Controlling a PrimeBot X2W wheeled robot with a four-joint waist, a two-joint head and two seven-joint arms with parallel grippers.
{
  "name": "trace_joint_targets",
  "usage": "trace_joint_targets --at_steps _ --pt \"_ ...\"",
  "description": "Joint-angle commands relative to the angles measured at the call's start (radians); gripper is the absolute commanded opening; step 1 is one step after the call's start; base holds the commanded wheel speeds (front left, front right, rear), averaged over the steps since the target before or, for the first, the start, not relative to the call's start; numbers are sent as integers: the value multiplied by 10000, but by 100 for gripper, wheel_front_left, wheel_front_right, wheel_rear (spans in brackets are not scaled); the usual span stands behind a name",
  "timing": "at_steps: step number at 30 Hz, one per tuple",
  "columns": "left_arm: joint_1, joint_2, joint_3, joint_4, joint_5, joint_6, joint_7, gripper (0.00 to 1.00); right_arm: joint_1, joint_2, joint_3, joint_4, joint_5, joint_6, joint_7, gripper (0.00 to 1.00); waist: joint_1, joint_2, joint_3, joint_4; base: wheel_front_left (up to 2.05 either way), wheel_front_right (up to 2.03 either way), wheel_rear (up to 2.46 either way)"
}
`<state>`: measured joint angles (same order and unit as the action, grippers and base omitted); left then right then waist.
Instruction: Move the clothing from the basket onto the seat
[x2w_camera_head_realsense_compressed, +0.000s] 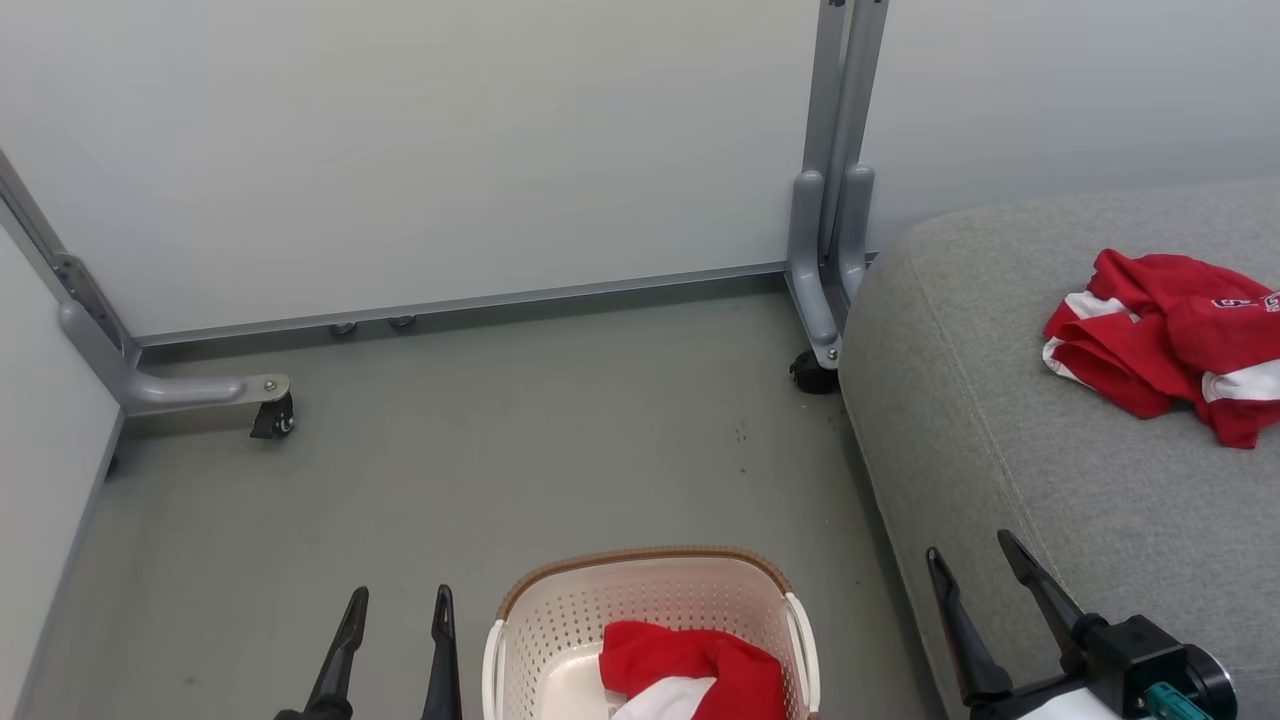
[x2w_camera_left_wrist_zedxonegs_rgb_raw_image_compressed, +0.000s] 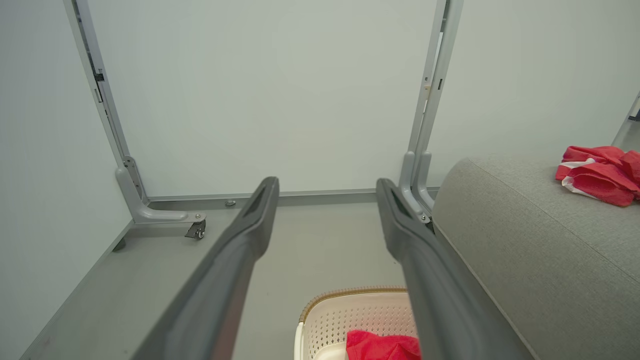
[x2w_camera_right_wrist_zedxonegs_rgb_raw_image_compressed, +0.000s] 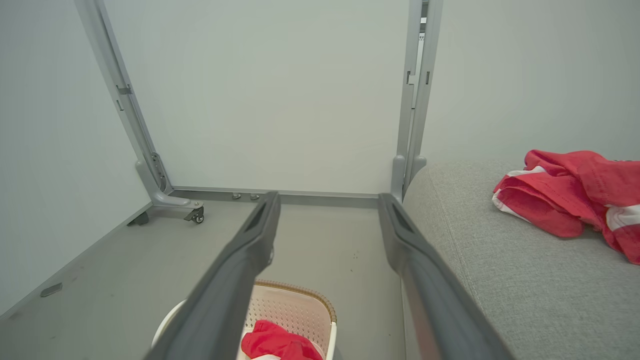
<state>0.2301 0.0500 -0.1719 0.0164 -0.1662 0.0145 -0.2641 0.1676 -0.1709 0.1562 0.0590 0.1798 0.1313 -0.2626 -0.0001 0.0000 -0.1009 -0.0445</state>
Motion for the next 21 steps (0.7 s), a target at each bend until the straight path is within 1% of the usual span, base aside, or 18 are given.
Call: trace_joint_targets --at_steps 1,21 --pt "-122 11 16 32 46 -34 -4 100 81 11 -47 -45 -17 -10 -34 100 1 0 26 18 0 0 0" --pt "-223 10 -156 110 -32 -8 -5 100 34 -67 -1 -67 -178 -10 -34 100 1 0 276 179 0 0 0"
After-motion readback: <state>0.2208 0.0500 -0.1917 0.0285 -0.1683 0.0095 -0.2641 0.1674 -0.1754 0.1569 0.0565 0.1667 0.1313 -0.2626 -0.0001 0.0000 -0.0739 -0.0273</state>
